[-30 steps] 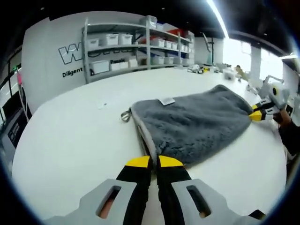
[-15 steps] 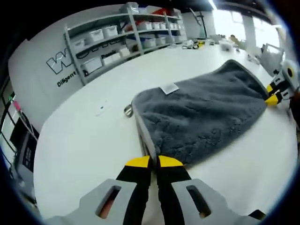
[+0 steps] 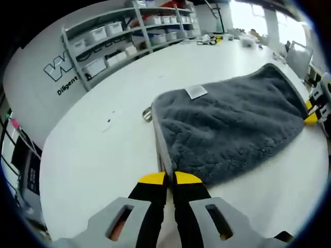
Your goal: Open the folded towel by lifting each exposed corner and separating the folded layers until the towel lies flat within the target outline without major curled edges
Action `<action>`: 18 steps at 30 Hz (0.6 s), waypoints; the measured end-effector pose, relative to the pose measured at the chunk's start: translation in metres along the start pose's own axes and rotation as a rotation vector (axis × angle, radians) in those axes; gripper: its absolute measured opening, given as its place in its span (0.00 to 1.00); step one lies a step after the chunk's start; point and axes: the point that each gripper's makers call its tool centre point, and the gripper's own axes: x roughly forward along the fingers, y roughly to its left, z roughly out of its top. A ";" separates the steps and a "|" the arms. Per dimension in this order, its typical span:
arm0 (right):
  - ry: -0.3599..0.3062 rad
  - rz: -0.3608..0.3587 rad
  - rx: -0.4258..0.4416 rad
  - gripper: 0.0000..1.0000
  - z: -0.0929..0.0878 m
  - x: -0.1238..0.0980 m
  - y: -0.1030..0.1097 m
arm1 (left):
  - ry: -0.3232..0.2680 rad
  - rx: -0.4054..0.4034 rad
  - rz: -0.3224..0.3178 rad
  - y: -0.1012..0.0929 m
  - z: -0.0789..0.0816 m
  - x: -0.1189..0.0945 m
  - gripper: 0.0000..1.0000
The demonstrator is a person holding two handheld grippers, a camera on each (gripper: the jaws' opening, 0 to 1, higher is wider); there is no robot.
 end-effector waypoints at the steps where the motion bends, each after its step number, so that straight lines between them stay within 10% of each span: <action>1: -0.001 0.004 -0.003 0.01 0.000 0.000 0.001 | 0.003 0.008 0.001 0.000 0.000 0.000 0.04; 18: -0.014 0.062 -0.084 0.01 0.011 0.003 0.029 | 0.028 0.100 -0.002 0.002 0.009 0.008 0.04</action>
